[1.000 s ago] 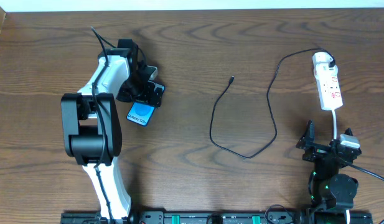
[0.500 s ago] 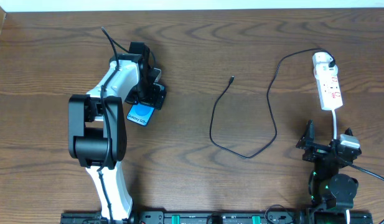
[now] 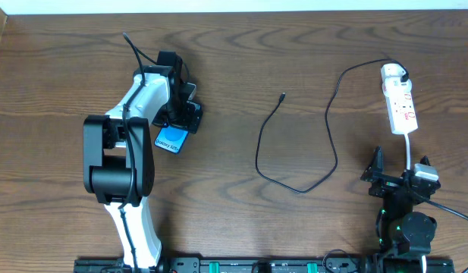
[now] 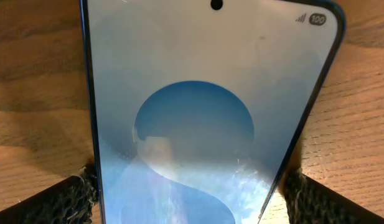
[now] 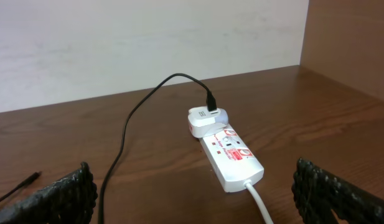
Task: Plug charger to phone and switch on socket
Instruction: 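Close the left gripper on the phone's bottom edge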
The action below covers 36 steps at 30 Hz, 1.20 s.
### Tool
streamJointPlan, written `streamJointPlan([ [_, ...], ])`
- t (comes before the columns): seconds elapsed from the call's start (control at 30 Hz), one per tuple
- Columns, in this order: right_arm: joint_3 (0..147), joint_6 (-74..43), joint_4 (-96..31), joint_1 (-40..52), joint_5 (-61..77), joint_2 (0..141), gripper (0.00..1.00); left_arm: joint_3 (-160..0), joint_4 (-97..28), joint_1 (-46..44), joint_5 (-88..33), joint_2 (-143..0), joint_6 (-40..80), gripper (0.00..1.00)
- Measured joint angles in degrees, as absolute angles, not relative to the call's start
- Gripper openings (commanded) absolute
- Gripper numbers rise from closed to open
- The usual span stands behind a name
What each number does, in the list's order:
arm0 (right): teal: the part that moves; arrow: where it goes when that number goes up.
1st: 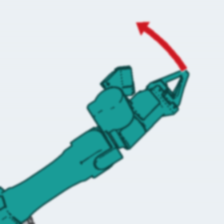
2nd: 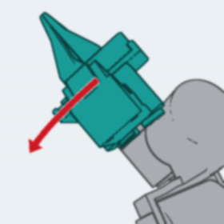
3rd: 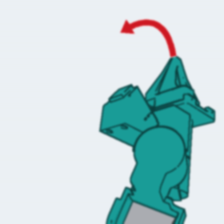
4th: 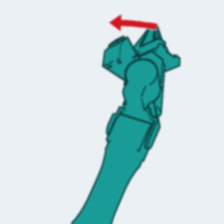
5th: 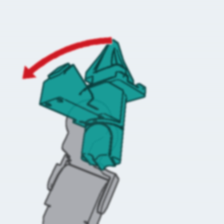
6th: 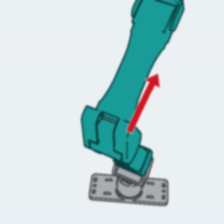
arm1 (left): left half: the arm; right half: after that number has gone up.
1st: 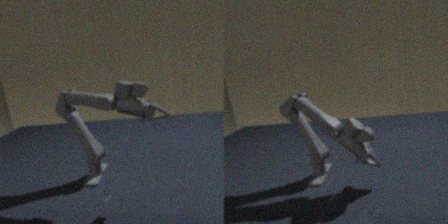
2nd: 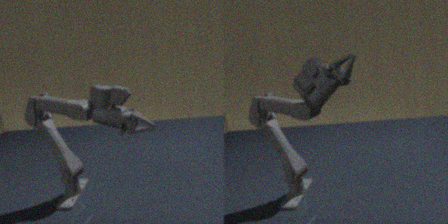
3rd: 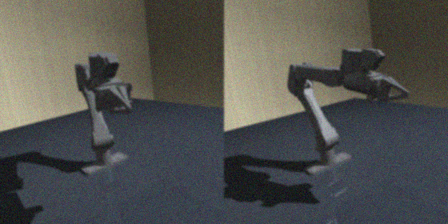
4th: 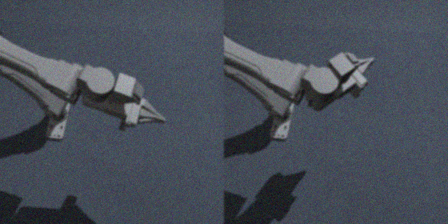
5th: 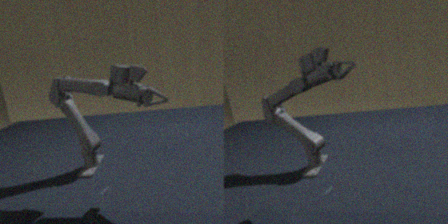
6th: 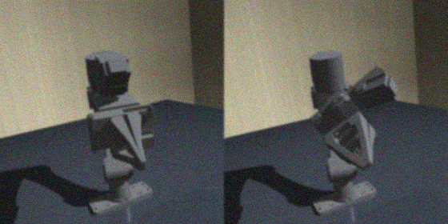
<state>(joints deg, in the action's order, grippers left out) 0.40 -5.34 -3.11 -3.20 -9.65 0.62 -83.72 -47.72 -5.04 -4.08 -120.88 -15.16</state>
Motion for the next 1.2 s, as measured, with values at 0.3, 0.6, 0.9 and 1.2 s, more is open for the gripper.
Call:
streamJointPlan([
  [0.3,0.4,-5.3,-3.1,-3.2,-9.6,0.6,0.99,-83.7,-47.5,-4.8,-4.0,-120.9,-15.2,0.84],
  [0.6,0.4,-5.3,-3.1,-3.2,-9.6,0.6,0.99,-83.3,-46.5,-4.6,-4.1,-120.6,-15.2,0.83],
  [0.9,0.4,-5.3,-3.1,-3.2,-9.6,0.6,0.99,-82.9,-45.9,-4.6,-4.2,-120.4,-15.2,0.84],
  [1.2,0.4,-5.3,-3.1,-3.2,-9.6,0.6,0.99,-82.9,-45.3,-4.6,-4.3,-120.4,-15.1,0.76],
])
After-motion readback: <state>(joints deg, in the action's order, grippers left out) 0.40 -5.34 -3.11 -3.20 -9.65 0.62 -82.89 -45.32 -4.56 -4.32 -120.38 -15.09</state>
